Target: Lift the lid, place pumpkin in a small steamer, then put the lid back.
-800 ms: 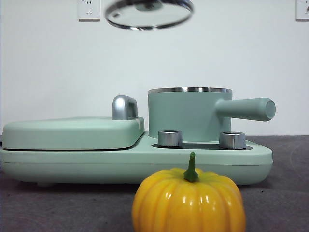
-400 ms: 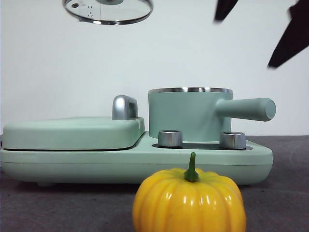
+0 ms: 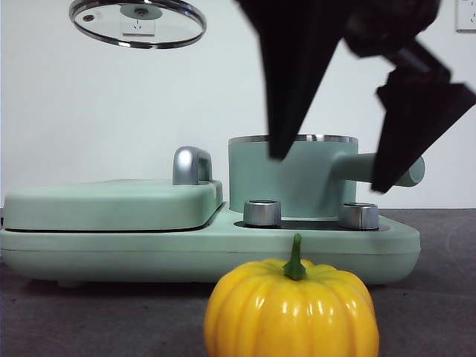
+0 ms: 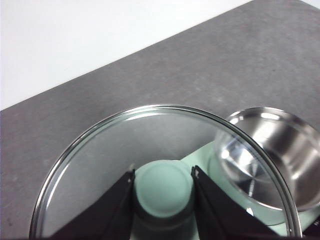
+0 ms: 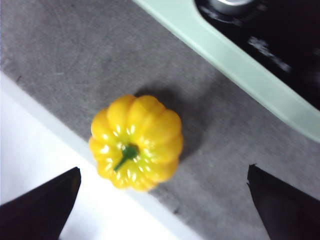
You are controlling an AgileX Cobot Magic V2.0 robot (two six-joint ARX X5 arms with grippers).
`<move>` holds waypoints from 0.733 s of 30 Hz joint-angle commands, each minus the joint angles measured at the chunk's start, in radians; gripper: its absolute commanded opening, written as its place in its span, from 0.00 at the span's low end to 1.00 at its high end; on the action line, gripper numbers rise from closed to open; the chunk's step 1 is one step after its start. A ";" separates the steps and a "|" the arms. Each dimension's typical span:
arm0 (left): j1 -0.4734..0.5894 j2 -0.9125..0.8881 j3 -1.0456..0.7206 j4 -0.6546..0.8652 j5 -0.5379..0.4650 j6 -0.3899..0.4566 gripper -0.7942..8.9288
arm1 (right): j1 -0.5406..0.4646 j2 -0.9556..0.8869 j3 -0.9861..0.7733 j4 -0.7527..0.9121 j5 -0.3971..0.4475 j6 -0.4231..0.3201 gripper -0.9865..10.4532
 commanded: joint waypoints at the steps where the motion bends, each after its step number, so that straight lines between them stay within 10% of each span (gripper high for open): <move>1: 0.013 -0.004 0.026 0.024 0.002 0.003 0.14 | 0.042 0.045 0.023 0.039 0.015 0.008 0.62; 22: 0.072 -0.004 0.026 0.024 0.002 -0.011 0.14 | 0.174 0.247 0.023 0.102 0.050 0.014 0.62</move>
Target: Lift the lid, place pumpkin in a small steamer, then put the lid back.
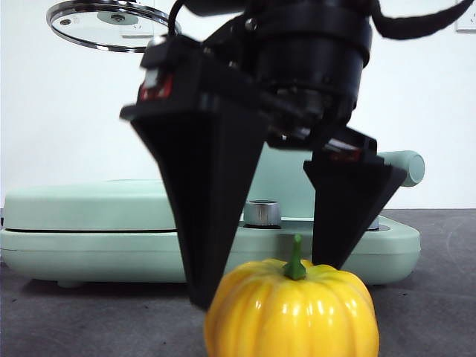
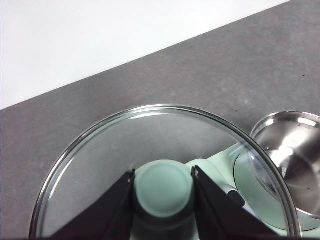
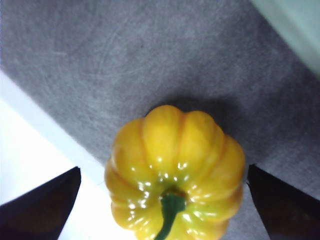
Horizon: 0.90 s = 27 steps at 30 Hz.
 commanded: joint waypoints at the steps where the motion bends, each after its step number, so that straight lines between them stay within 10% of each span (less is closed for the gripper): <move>1: -0.002 -0.004 0.026 0.025 0.002 -0.010 0.14 | 0.020 0.034 0.021 0.003 0.005 0.010 0.62; 27: -0.002 -0.004 0.026 0.024 0.002 -0.017 0.14 | 0.024 0.100 0.021 -0.023 -0.007 -0.002 0.36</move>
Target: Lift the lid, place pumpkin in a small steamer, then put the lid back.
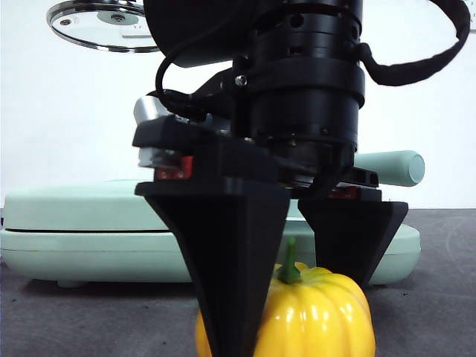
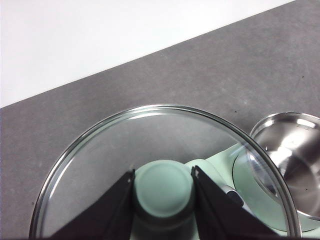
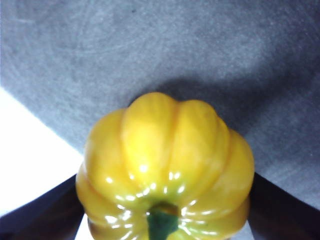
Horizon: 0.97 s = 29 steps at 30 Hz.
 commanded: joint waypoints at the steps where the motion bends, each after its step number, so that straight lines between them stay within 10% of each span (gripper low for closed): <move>1: -0.002 -0.004 0.026 0.024 0.002 -0.008 0.14 | 0.010 0.021 0.023 -0.006 -0.003 -0.002 0.36; 14: 0.034 -0.004 0.026 0.026 0.002 -0.008 0.14 | -0.089 0.021 0.369 -0.391 -0.022 -0.137 0.36; 29: 0.039 -0.002 0.026 0.028 0.002 -0.019 0.14 | -0.471 0.119 0.821 -0.417 -0.024 -0.190 0.36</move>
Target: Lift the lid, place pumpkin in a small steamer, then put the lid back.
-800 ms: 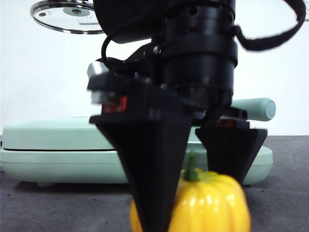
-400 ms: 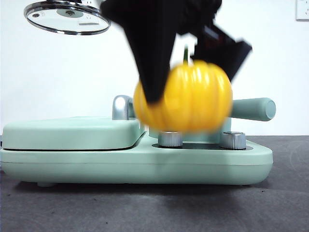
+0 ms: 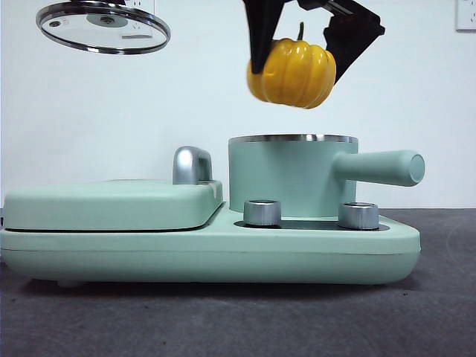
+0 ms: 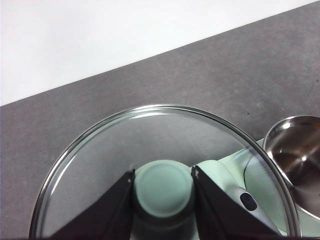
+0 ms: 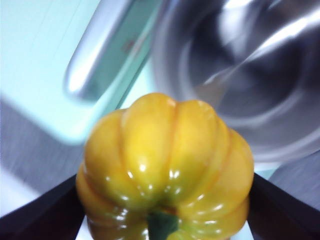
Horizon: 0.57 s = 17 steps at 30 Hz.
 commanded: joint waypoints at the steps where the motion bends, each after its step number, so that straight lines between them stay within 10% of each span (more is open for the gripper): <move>1: -0.001 -0.001 0.026 0.027 0.002 -0.008 0.14 | -0.033 0.078 0.099 -0.002 -0.001 -0.032 0.36; 17: -0.002 0.005 0.026 0.028 0.002 -0.010 0.14 | -0.090 0.411 0.355 -0.088 0.130 -0.118 0.36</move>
